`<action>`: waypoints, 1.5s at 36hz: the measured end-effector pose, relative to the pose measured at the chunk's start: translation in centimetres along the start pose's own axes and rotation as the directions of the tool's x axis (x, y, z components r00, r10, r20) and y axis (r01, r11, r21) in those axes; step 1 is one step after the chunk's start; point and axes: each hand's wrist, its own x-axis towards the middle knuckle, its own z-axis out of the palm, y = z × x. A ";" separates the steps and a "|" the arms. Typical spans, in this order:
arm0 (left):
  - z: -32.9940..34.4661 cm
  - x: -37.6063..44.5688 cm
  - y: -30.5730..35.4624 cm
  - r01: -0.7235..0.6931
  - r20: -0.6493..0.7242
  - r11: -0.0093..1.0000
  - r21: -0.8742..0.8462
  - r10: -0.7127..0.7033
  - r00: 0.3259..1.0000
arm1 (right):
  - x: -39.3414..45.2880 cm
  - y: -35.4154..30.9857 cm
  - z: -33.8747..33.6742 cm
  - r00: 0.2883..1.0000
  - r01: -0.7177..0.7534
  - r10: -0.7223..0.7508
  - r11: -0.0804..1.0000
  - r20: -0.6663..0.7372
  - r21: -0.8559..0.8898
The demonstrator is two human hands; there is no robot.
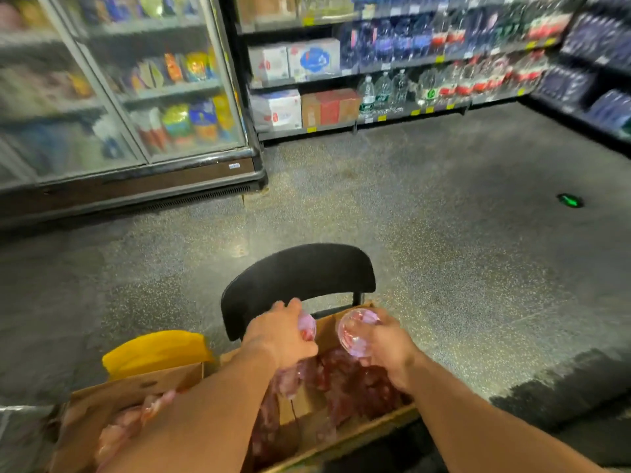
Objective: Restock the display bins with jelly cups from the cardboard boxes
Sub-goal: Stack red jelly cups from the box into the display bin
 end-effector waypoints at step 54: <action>-11.0 -81.3 50.9 -0.929 -0.087 0.151 0.338 0.988 0.129 | -99.4 16.1 -30.3 -0.036 0.385 -0.086 0.918 -0.996 -0.093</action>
